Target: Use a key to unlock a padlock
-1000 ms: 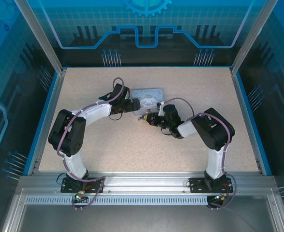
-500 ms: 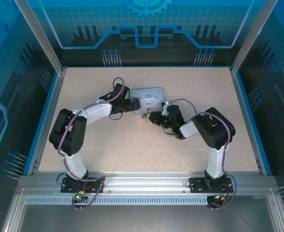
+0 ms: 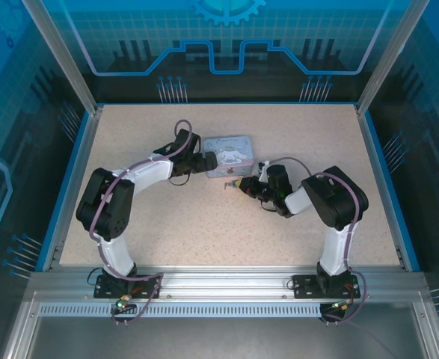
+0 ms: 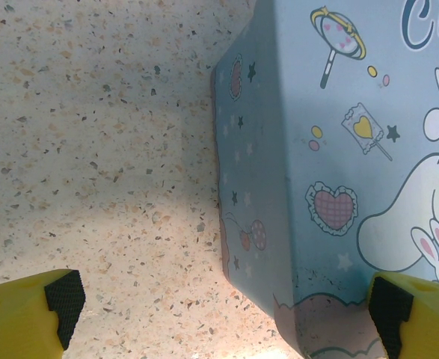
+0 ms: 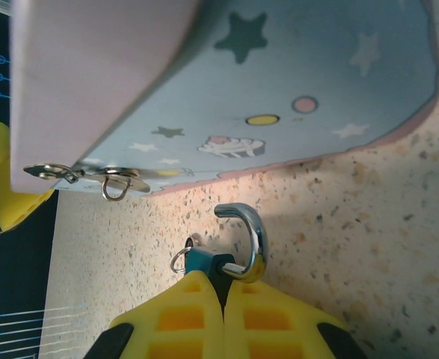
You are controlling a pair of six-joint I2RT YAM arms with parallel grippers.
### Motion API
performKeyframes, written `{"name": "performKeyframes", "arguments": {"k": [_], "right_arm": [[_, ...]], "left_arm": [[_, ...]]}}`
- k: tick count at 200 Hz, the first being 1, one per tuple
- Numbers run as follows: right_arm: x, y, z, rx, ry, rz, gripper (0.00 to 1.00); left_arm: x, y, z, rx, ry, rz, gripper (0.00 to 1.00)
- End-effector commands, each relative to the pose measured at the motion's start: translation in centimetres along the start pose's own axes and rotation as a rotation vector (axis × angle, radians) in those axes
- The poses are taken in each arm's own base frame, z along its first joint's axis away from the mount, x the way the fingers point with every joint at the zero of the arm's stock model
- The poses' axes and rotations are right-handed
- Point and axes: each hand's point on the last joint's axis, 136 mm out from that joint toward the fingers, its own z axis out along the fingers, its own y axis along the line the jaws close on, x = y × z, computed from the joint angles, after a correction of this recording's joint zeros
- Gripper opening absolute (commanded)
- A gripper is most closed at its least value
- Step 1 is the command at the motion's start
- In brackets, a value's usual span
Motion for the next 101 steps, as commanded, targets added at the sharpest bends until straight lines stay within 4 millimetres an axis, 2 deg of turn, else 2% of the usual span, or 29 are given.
{"name": "performKeyframes", "arguments": {"k": [1, 53, 101], "right_arm": [[-0.4, 1.1, -1.1, -0.019, 0.001, -0.040, 0.00], [-0.4, 2.6, -3.6, -0.003, 0.003, -0.110, 0.00], [-0.7, 2.2, -6.3, 0.051, -0.013, -0.126, 0.00]], "left_arm": [[1.9, 1.7, 1.0, -0.056, 0.073, -0.016, 0.99], [0.9, 0.8, 0.0, -0.025, 0.045, -0.011, 0.99], [-1.2, -0.4, -2.5, 0.013, -0.009, -0.006, 0.99]]}}
